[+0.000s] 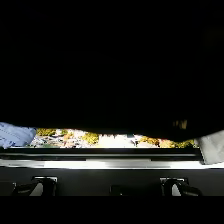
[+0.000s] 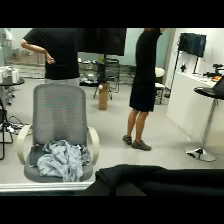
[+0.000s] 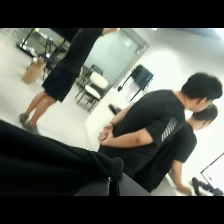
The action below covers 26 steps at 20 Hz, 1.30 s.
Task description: Fold the shirts.
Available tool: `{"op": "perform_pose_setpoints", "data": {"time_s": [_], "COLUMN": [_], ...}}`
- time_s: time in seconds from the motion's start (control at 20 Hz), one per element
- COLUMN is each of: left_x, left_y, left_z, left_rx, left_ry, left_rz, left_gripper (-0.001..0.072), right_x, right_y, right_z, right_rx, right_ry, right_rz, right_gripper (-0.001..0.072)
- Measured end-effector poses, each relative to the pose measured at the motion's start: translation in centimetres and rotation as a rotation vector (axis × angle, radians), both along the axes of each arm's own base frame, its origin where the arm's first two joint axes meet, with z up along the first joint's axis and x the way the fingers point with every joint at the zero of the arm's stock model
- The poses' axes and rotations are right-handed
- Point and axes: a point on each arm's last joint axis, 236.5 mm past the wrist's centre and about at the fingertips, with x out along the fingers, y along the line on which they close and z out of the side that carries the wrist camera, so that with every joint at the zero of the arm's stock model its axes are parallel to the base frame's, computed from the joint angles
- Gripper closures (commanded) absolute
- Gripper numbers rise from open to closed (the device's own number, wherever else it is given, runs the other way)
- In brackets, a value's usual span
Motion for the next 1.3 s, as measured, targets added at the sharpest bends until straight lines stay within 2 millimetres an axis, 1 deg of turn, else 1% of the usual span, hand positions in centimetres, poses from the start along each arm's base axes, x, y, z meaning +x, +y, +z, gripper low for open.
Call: {"op": "perform_pose_setpoints", "data": {"time_s": [0.05,0.1,0.15,0.2,0.25,0.3,0.35,0.4,0.45,0.55,0.65,0.7,0.75,0.8,0.85,0.9,0.95,1.0,1.05,1.15,1.2,1.25,1.3], "left_x": [0.7,1.9,3.2,5.1,7.4,10.0,12.4,14.7,17.0,20.6,23.3,24.6,25.5,26.5,27.4,28.1,28.8,29.2,29.6,29.8,29.7,29.3,28.6], "left_y": [0.2,0.5,0.7,1.1,1.5,2.0,2.4,2.9,3.4,4.2,4.9,5.2,5.4,5.6,5.6,5.6,5.8,5.8,5.8,5.8,5.8,5.7,5.5], "left_z": [-0.8,-2.1,-3.5,-5.4,-7.8,-10.9,-14.1,-17.8,-22.0,-30.7,-38.6,-42.2,-45.3,-48.1,-50.2,-51.9,-53.5,-54.7,-55.4,-56.2,-56.1,-55.9,-55.7], "left_rx": [0.008,0.022,0.032,0.042,0.045,0.043,0.035,0.028,0.018,0.0,-0.02,-0.033,-0.044,-0.055,-0.069,-0.081,-0.087,-0.094,-0.101,-0.098,-0.093,-0.09,-0.087], "left_ry": [0.032,0.081,0.132,0.195,0.273,0.37,0.461,0.559,0.664,0.869,1.033,1.097,1.149,1.191,1.216,1.238,1.254,1.266,1.269,1.279,1.286,1.296,1.323], "left_rz": [0.004,0.006,0.006,0.003,-0.001,-0.009,-0.016,-0.024,-0.034,-0.052,-0.067,-0.069,-0.072,-0.074,-0.078,-0.082,-0.082,-0.083,-0.084,-0.092,-0.1,-0.11,-0.125], "left_gripper": [0.0676,0.0676,0.0676,0.0676,0.0677,0.0676,0.0677,0.0677,0.0677,0.0676,0.0676,0.0676,0.0676,0.0676,0.0675,0.0676,0.0675,0.0675,0.0675,0.0675,0.0675,0.0676,0.0676], "right_x": [0.5,1.3,2.7,4.4,6.5,8.8,11.3,13.8,16.3,20.6,24.6,26.7,28.5,30.2,31.9,33.5,34.9,36.2,37.2,38.4,38.5,38.4,38.0], "right_y": [-0.2,-0.5,-0.9,-1.3,-1.7,-2.0,-2.2,-2.3,-2.2,-1.6,-0.3,0.6,1.5,2.3,2.9,3.3,3.6,3.8,3.8,3.9,4.0,4.1,4.0], "right_z": [-0.8,-2.0,-3.6,-5.6,-8.3,-11.2,-14.6,-18.2,-22.5,-30.9,-39.0,-42.7,-45.8,-48.4,-50.5,-52.2,-53.3,-53.9,-54.2,-54.1,-53.6,-53.1,-52.5], "right_rx": [0.007,0.015,0.029,0.047,0.068,0.093,0.122,0.15,0.183,0.236,0.281,0.301,0.324,0.348,0.38,0.415,0.441,0.465,0.479,0.488,0.484,0.47,0.451], "right_ry": [0.035,0.085,0.155,0.236,0.341,0.45,0.573,0.697,0.836,1.084,1.269,1.317,1.346,1.357,1.343,1.317,1.288,1.247,1.213,1.167,1.154,1.152,1.158], "right_rz": [-0.005,-0.01,-0.013,-0.013,-0.01,-0.002,0.015,0.032,0.051,0.085,0.116,0.135,0.154,0.167,0.174,0.174,0.171,0.169,0.166,0.17,0.177,0.184,0.19], "right_gripper": [0.0679,0.0679,0.0679,0.0679,0.0679,0.0679,0.0679,0.0679,0.0679,0.0679,0.0679,0.0679,0.0679,0.0679,0.0678,0.0678,0.0678,0.0678,0.0679,0.0677,0.0677,0.0677,0.0677]}}
